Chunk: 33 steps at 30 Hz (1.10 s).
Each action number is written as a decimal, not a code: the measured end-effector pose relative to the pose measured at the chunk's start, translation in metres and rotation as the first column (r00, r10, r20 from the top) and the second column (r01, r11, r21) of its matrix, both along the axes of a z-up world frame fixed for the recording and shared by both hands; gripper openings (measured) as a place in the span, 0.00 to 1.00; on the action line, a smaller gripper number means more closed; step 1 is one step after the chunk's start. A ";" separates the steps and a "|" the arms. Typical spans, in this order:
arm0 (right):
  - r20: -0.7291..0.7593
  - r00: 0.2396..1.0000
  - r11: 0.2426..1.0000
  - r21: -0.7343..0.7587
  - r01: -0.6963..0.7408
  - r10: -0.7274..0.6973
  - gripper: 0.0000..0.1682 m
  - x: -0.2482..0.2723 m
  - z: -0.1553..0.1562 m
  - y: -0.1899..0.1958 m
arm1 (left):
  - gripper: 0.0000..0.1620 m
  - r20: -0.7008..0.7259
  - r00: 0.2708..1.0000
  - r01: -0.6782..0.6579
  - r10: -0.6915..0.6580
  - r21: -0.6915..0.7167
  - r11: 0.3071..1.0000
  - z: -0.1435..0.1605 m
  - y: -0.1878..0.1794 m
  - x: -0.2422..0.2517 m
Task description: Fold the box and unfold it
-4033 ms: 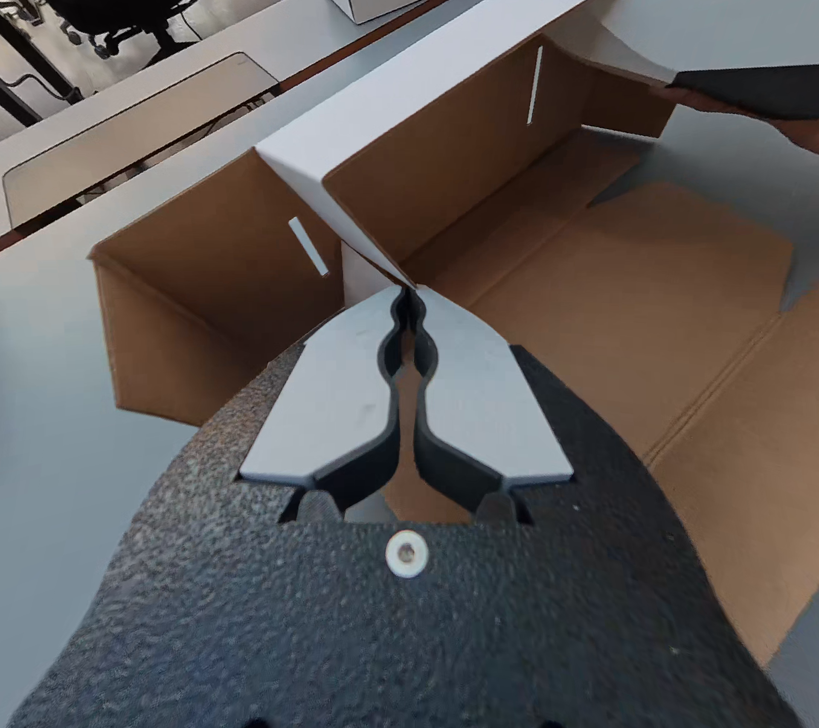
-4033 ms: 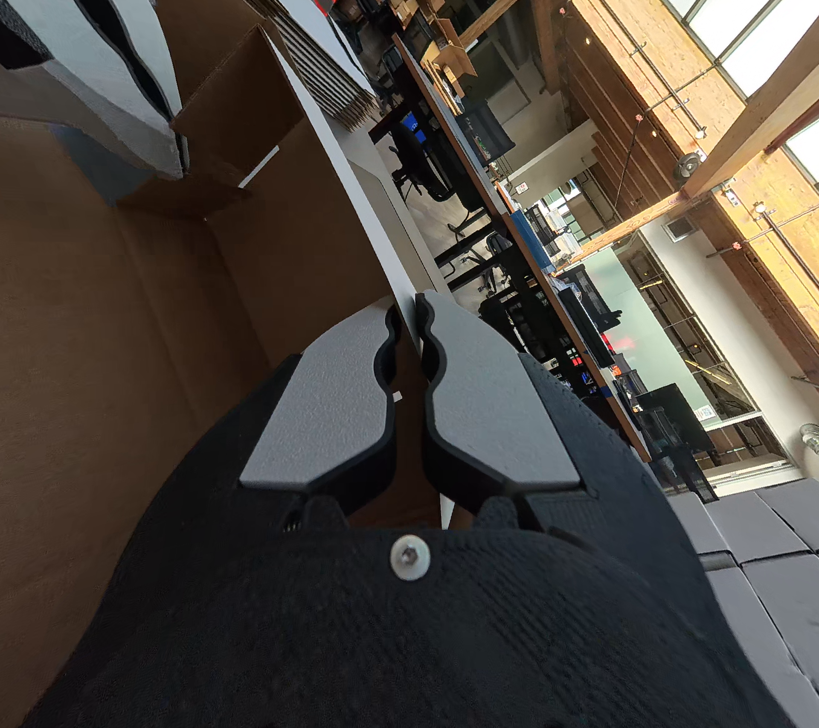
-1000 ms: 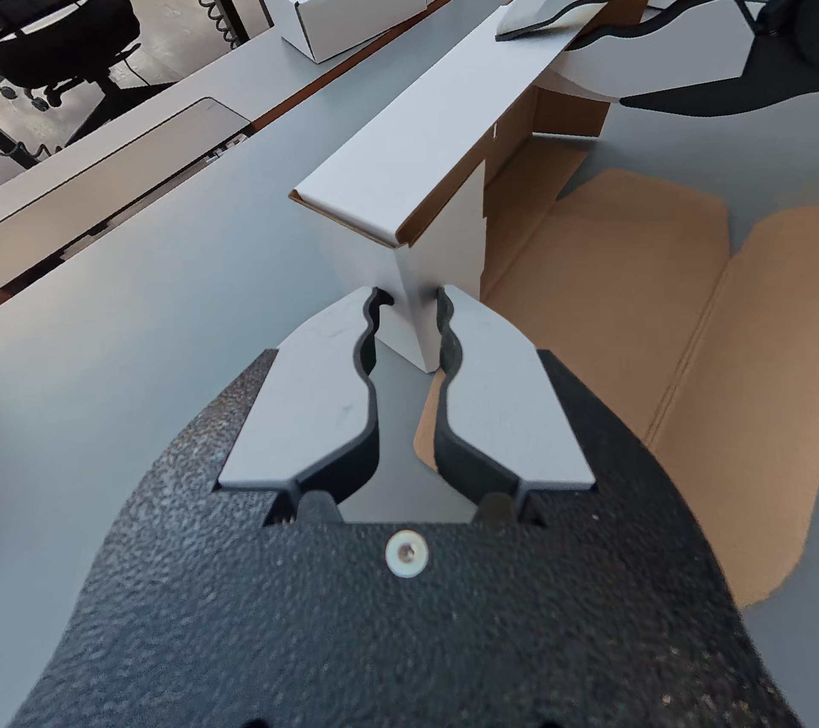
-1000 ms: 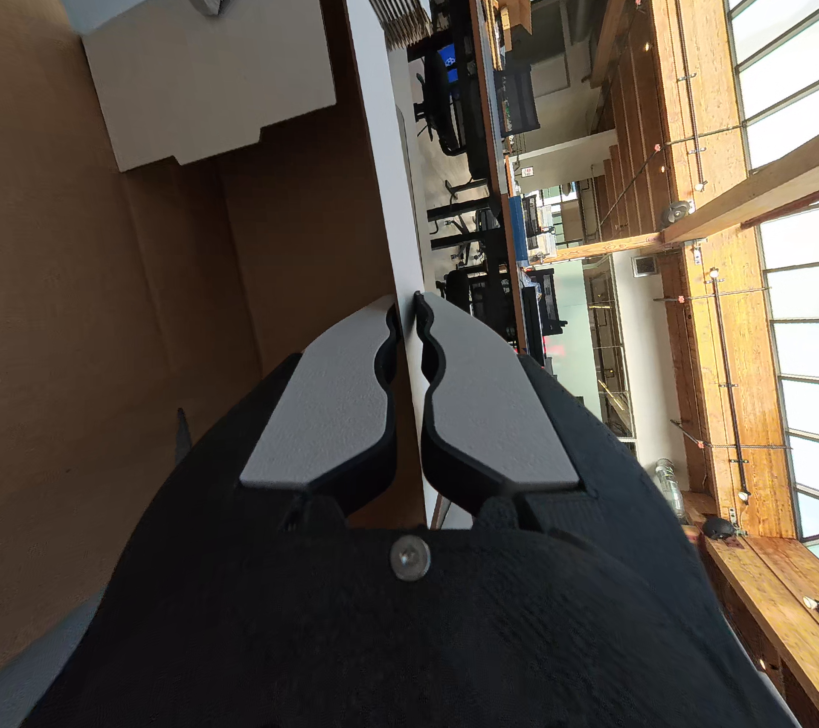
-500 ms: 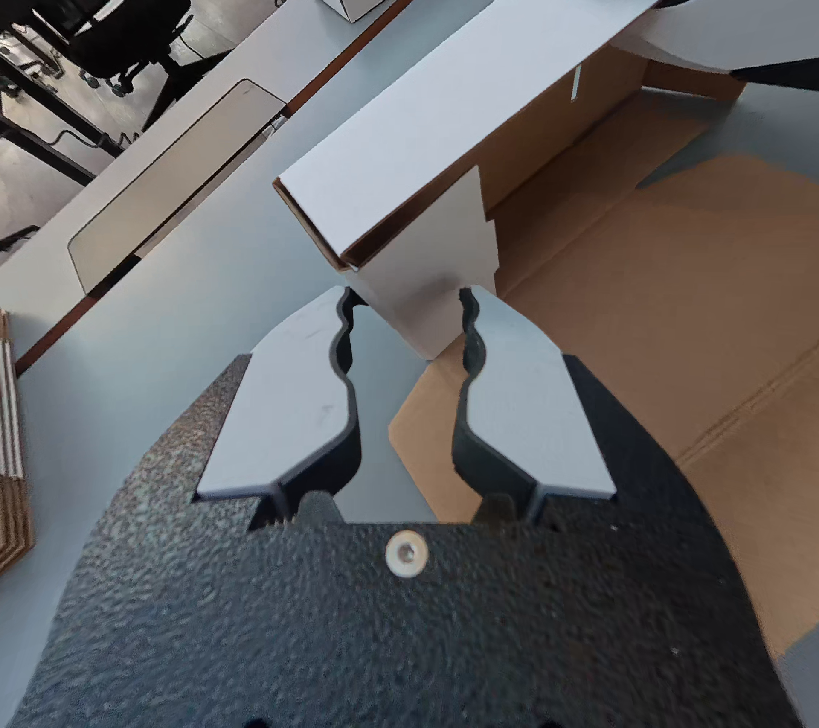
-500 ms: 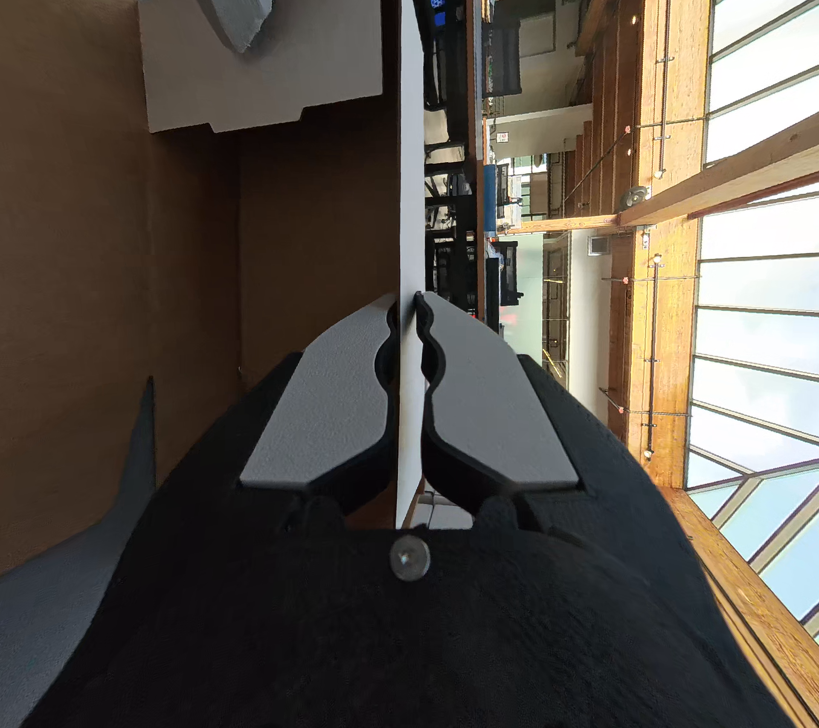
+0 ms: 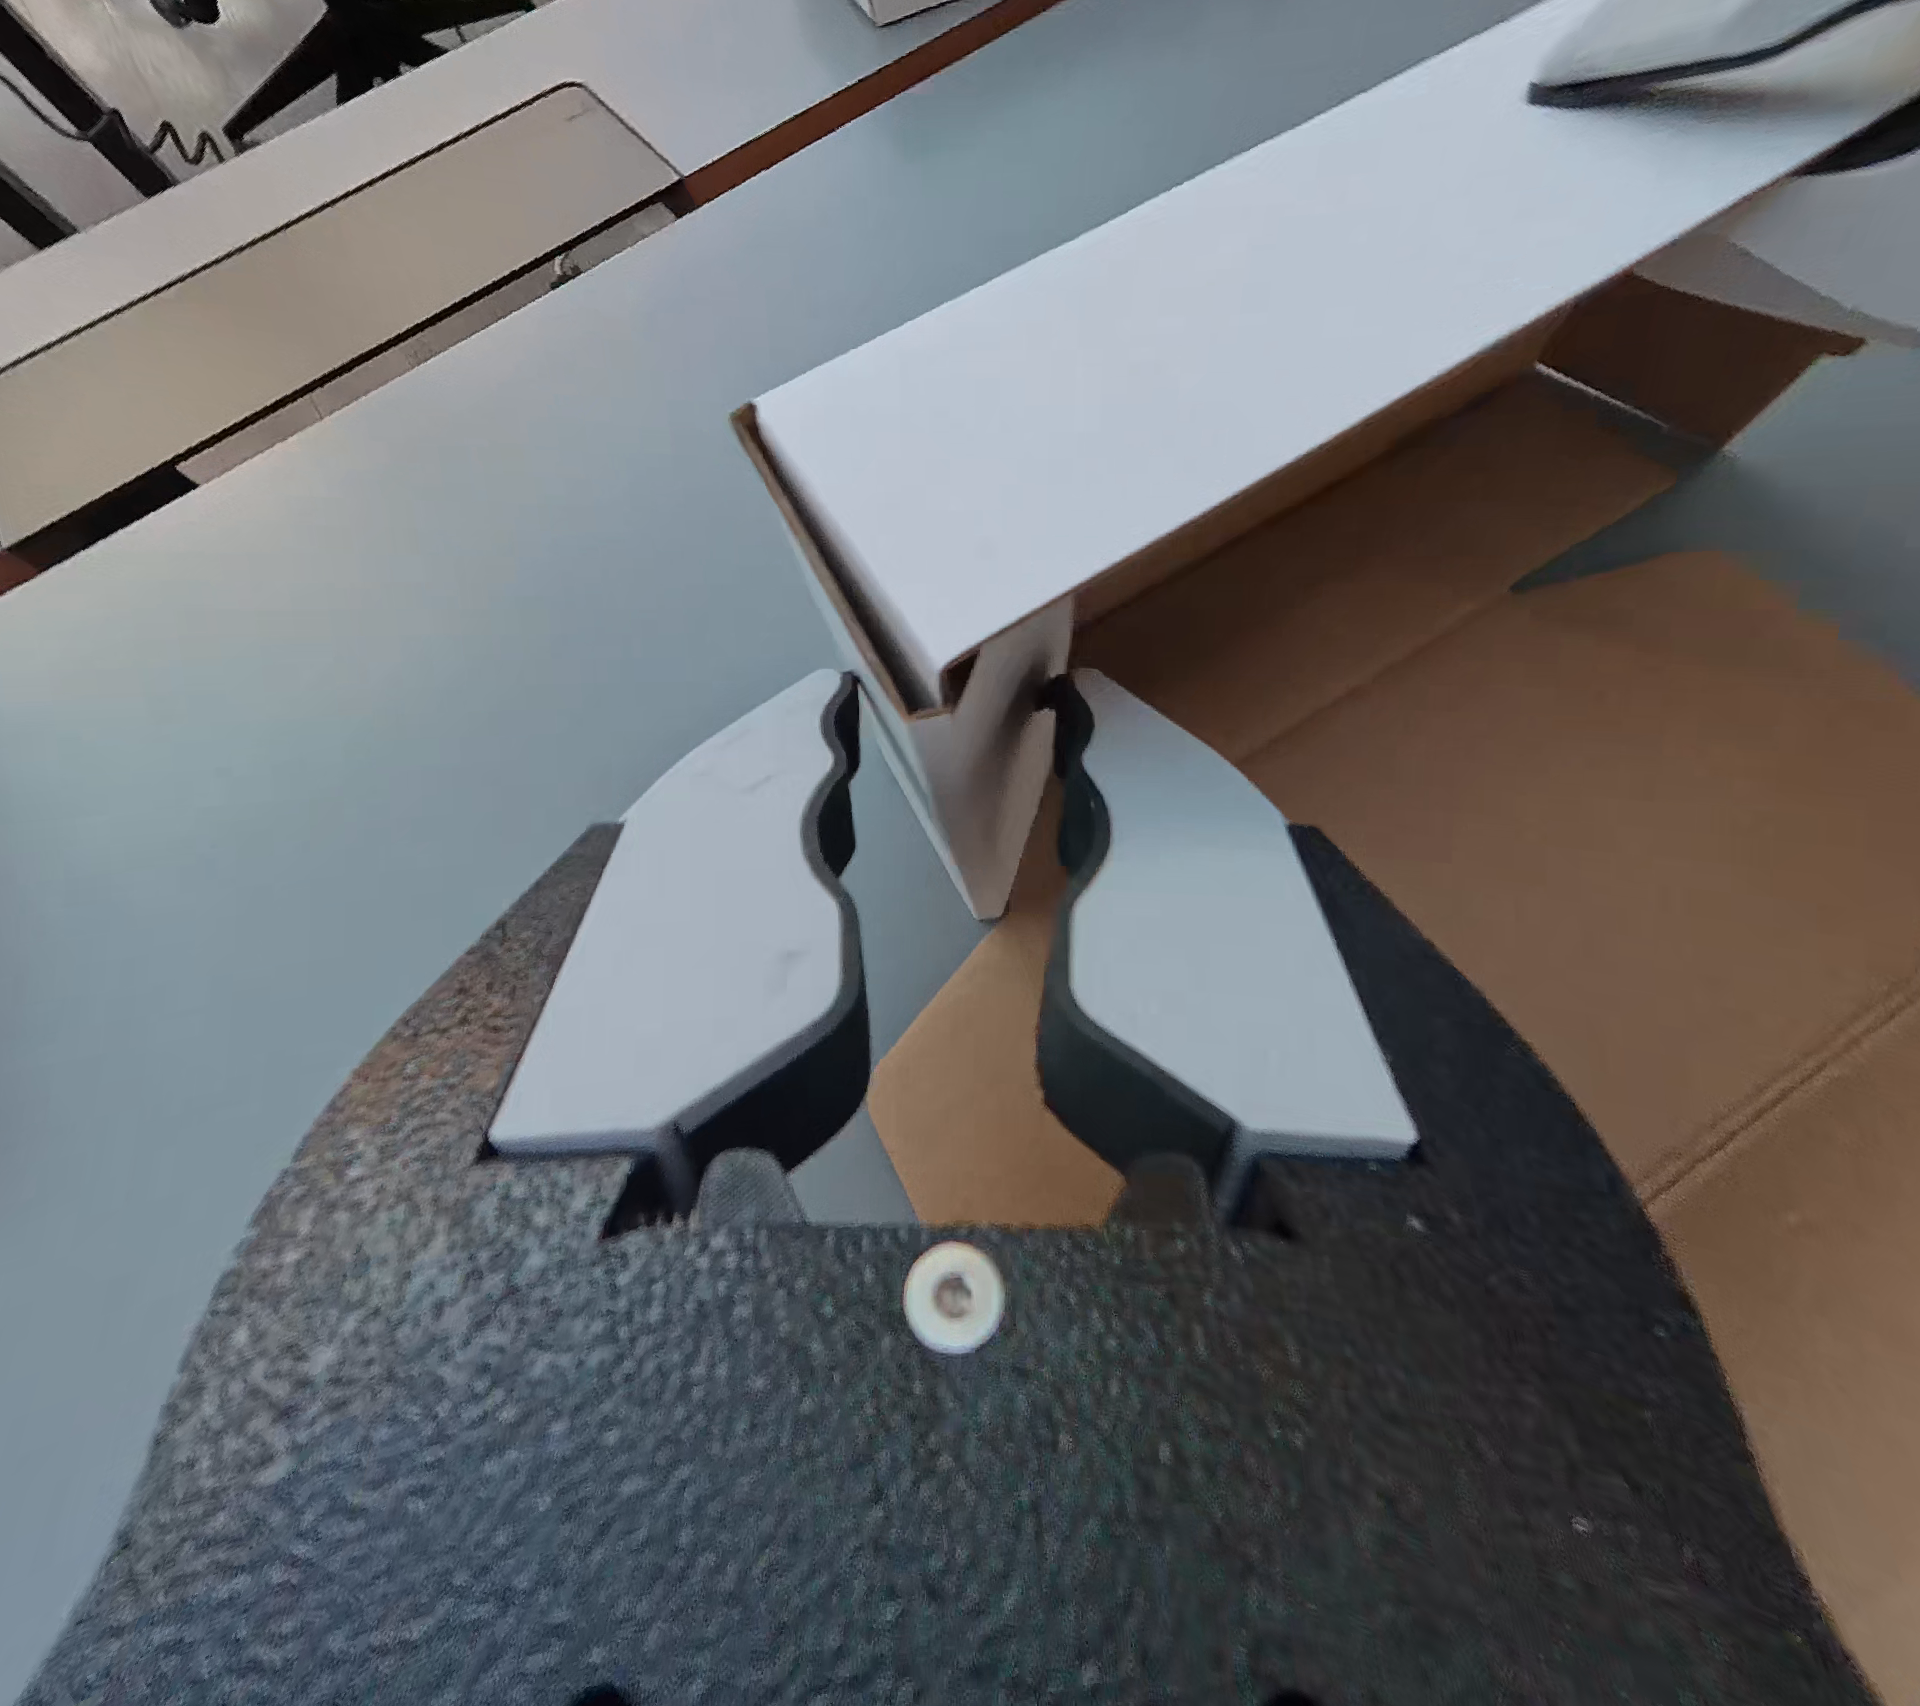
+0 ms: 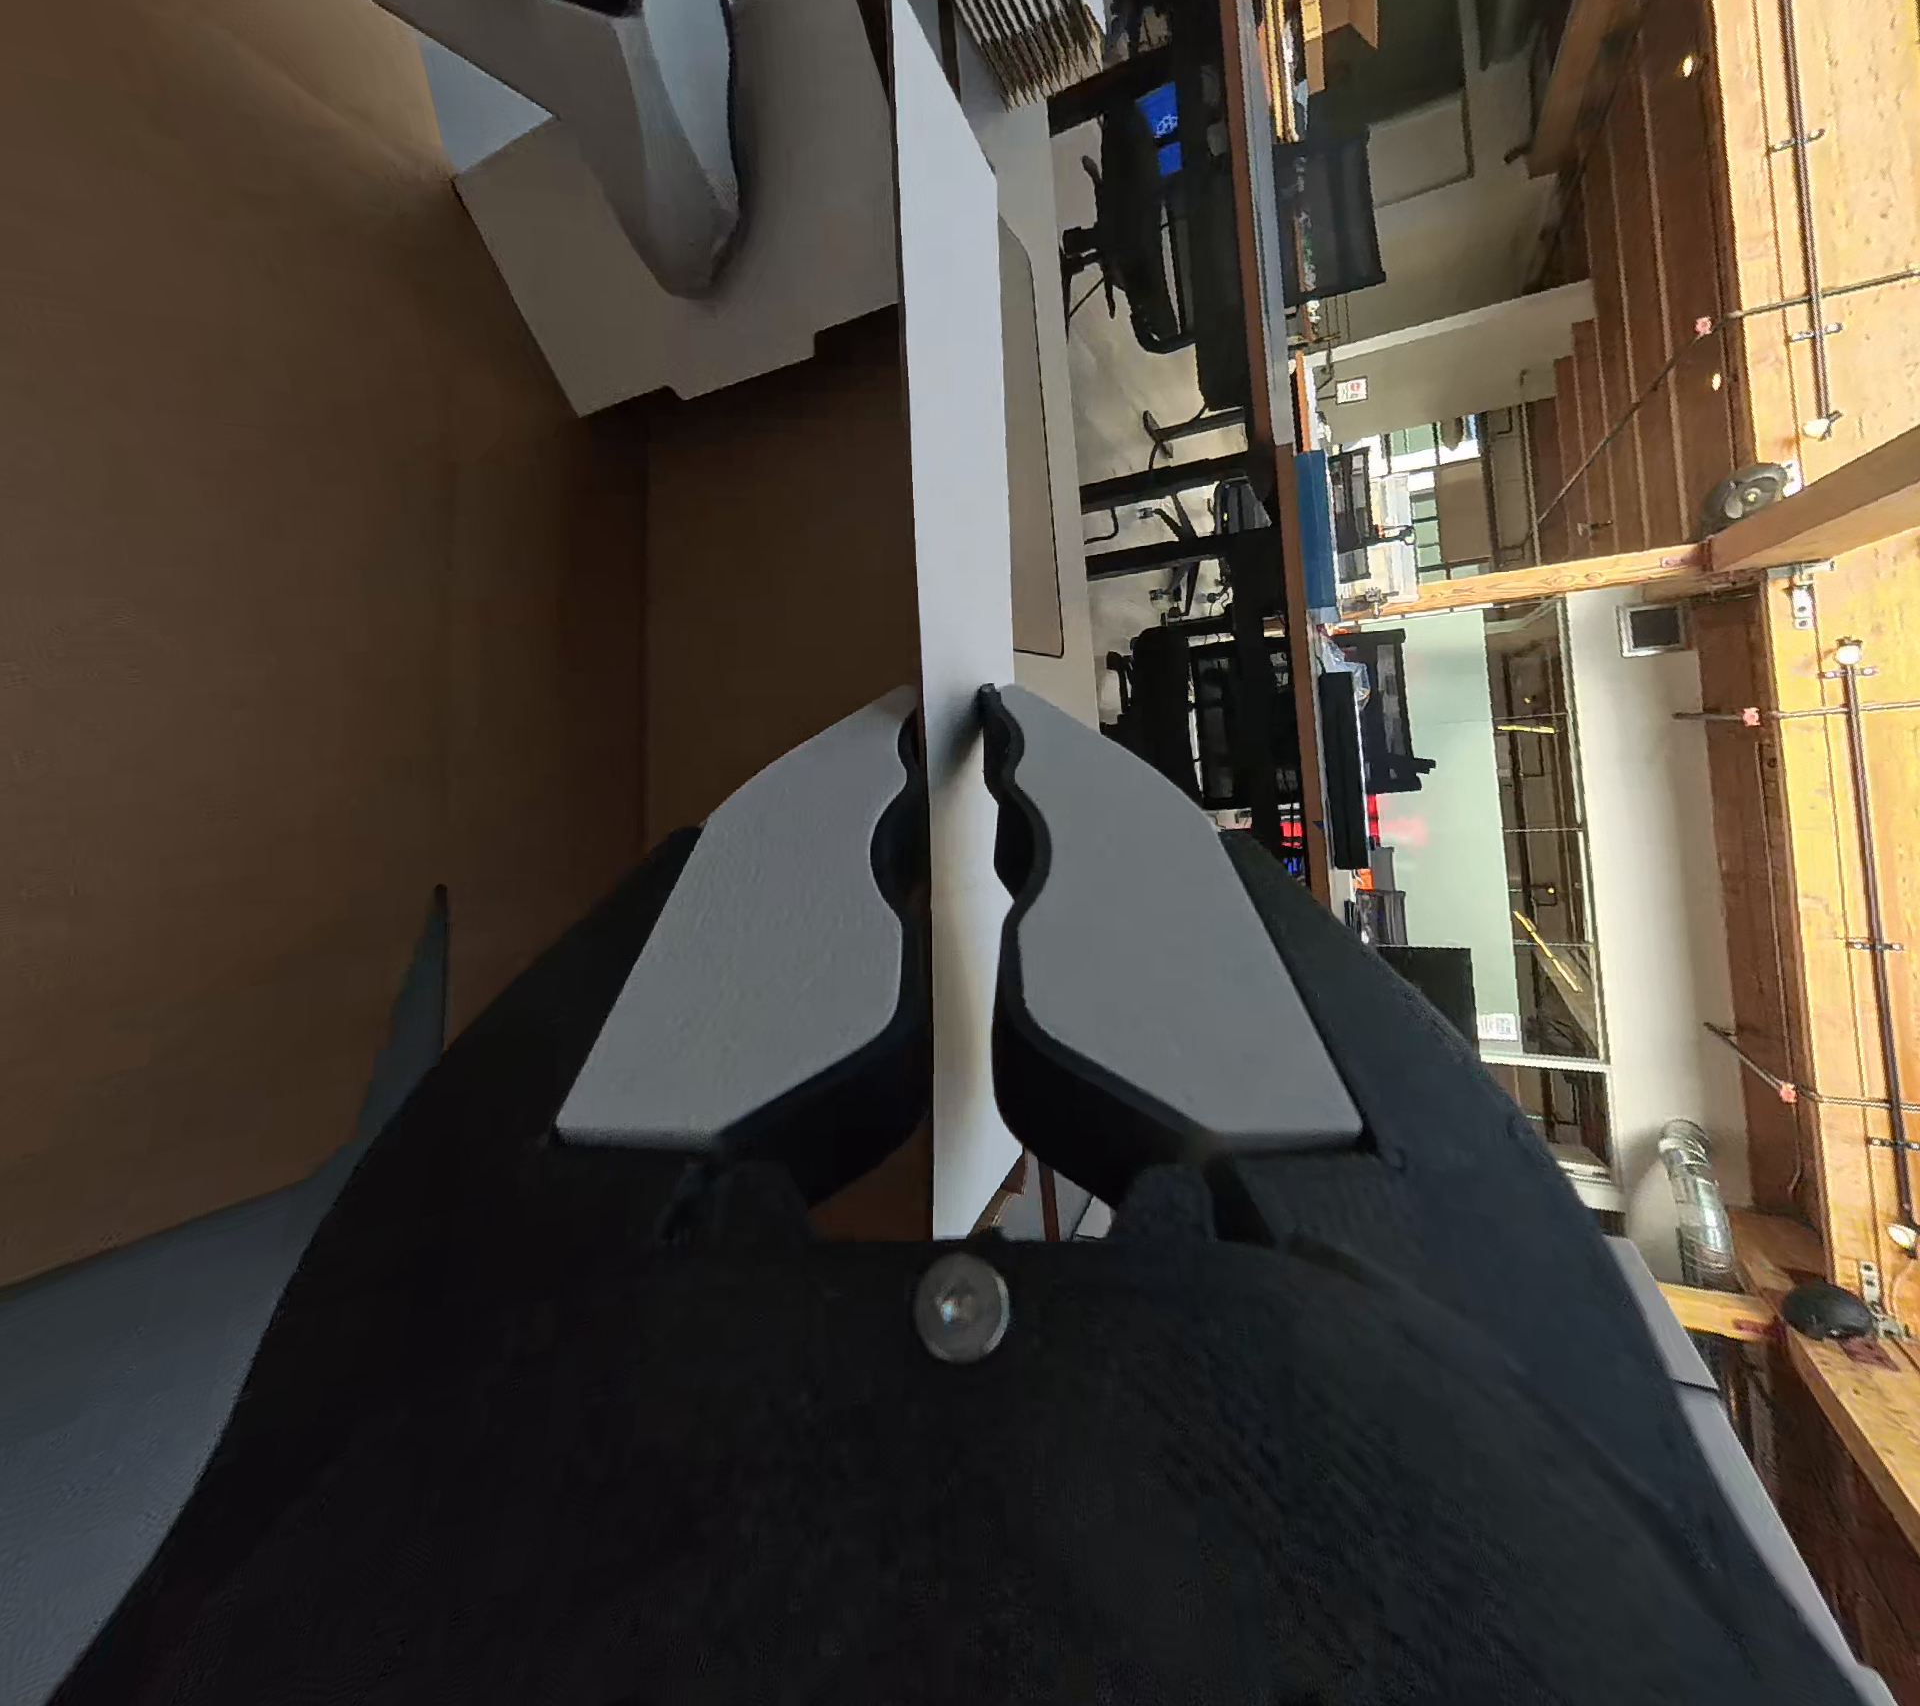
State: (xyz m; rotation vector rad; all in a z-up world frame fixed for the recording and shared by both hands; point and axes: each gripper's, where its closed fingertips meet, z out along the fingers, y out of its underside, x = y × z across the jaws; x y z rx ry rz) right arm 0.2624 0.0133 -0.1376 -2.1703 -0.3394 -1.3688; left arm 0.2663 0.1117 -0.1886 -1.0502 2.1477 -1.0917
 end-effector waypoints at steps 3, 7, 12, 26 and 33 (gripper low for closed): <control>-0.035 0.999 1.000 0.004 0.023 -0.022 0.05 0.004 0.000 0.000 | 0.11 -0.048 0.992 -0.123 0.120 -0.072 0.990 0.000 0.005 0.011; -0.076 0.996 0.999 0.010 0.052 -0.051 0.05 0.009 0.001 0.000 | 0.11 0.027 0.970 -0.240 0.240 0.004 0.971 0.000 0.006 0.020; -0.148 0.988 0.998 0.038 0.045 -0.039 0.06 0.012 0.001 0.000 | 0.10 -0.004 0.942 -0.331 0.335 -0.165 0.929 0.003 0.003 0.030; -0.079 0.994 0.997 0.016 0.081 -0.079 0.07 0.004 0.000 0.002 | 0.04 0.042 0.914 -0.389 0.402 -0.181 0.903 0.001 0.010 0.035; -0.159 0.985 0.942 0.335 -0.016 0.073 0.04 -0.023 0.067 0.025 | 0.04 0.043 0.912 -0.397 0.408 -0.155 0.905 -0.001 0.010 0.036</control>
